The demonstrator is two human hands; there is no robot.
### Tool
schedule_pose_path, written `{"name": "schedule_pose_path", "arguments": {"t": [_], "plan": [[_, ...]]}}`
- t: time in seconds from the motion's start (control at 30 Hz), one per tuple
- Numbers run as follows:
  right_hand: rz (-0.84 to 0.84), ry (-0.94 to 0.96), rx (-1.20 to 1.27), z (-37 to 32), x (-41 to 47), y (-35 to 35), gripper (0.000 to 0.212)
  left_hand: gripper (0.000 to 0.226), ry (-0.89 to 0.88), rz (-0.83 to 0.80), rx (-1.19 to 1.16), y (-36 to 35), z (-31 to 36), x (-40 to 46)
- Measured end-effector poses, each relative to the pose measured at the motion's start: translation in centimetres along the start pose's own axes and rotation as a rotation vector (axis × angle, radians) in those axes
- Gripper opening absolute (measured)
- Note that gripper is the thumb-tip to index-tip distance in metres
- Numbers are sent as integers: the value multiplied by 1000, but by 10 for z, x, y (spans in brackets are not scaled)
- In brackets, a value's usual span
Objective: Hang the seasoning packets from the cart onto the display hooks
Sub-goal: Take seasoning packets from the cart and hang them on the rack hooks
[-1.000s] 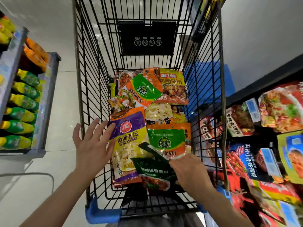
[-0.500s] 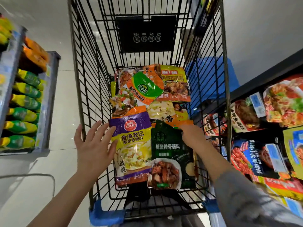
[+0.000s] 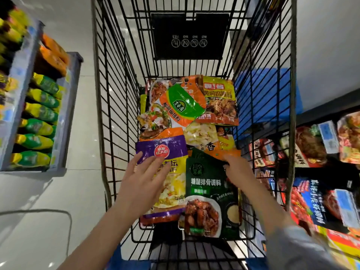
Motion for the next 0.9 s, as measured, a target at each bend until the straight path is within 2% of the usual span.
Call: {"name": "schedule_pose_path", "arguments": {"t": [0.1, 0.17, 0.23, 0.33, 0.43, 0.5, 0.67, 0.7, 0.8, 0.9], "plan": [[11, -51, 41, -2, -32, 7, 38, 41, 210, -88, -272, -36, -13, 42], [12, -72, 48, -2, -47, 12, 41, 45, 393, -265, -420, -75, -36, 64], [2, -71, 41, -1, -50, 13, 41, 49, 499, -450, -429, -119, -60, 76], [-43, -73, 60, -2, -40, 10, 41, 47, 485, -601, -360, -158, -82, 92], [-60, -34, 9, -7, -24, 11, 42, 34, 468, -617, -168, -167, -95, 108], [-76, -26, -43, -8, -15, 11, 43, 23, 445, -617, -154, -165, -95, 116], [-110, -23, -58, -10, -5, 8, 43, 22, 494, -293, -393, -157, -104, 133], [-104, -20, -56, -10, -4, 8, 44, 25, 505, -304, -398, -161, -108, 138], [-95, -15, -71, -10, -2, 9, 47, 38, 507, -472, -326, -175, -114, 148], [-82, -18, -45, -8, 0, 7, 45, 46, 479, -496, -276, -182, -113, 149]]}}
Point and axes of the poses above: each hand's wrist, its own x-axis towards the middle knuckle, its own y-axis out of the back of the hand, z = x × y, the point moved 7 cm from there along x, towards the middle knuckle, and after that the axes turned 7 degrees about -z, right-handed, at the moved point
